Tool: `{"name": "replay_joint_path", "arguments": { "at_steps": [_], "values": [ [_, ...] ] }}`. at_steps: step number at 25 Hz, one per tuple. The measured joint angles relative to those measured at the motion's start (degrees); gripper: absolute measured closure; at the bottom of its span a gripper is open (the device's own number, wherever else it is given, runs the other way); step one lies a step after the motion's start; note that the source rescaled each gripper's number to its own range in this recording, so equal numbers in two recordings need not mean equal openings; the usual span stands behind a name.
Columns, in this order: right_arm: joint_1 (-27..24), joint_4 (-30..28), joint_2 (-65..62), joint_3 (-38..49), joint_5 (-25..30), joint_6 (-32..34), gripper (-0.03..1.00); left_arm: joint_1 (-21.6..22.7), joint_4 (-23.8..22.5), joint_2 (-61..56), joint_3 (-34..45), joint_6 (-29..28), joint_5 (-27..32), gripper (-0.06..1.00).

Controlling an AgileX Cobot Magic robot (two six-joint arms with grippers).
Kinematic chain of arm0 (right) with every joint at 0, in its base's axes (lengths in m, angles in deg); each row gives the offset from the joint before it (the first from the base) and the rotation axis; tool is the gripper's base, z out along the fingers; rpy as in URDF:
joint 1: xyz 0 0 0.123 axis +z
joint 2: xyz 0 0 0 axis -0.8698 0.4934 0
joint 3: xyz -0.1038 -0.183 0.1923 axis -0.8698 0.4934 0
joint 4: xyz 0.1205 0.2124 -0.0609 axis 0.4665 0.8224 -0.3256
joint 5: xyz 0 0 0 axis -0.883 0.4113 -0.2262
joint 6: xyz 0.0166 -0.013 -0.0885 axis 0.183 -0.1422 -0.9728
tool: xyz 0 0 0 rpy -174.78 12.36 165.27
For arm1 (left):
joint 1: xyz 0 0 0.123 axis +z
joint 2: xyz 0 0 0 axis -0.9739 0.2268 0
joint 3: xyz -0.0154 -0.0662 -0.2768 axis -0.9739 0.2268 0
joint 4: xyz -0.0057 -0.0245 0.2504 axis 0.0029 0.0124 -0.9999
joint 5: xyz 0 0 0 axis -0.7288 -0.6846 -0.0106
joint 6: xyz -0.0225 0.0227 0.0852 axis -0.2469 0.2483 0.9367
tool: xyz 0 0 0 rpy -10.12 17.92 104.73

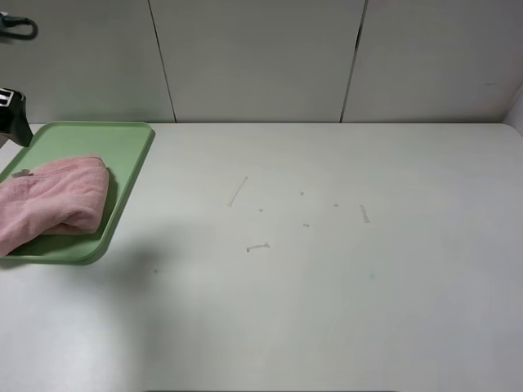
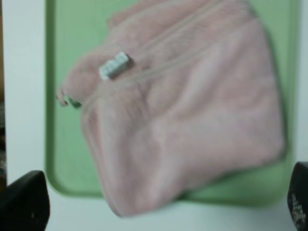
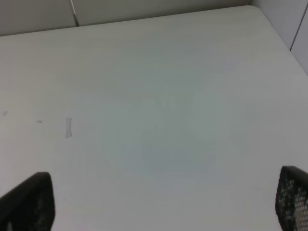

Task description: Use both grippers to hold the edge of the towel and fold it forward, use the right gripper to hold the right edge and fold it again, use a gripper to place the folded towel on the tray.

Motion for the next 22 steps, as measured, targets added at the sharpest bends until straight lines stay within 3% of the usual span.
{"name": "replay_joint_path", "arguments": {
  "at_steps": [7, 22],
  "values": [
    [0.0, 0.0, 0.0, 0.0, 0.0, 0.0, -0.03, -0.5, 8.4, -9.4, 0.1, 0.0, 9.9, -0.05],
    [0.0, 0.0, 0.0, 0.0, 0.0, 0.0, -0.03, -0.5, 13.1, -37.4, 22.0, -0.5, 9.1, -0.06]
  ]
}}
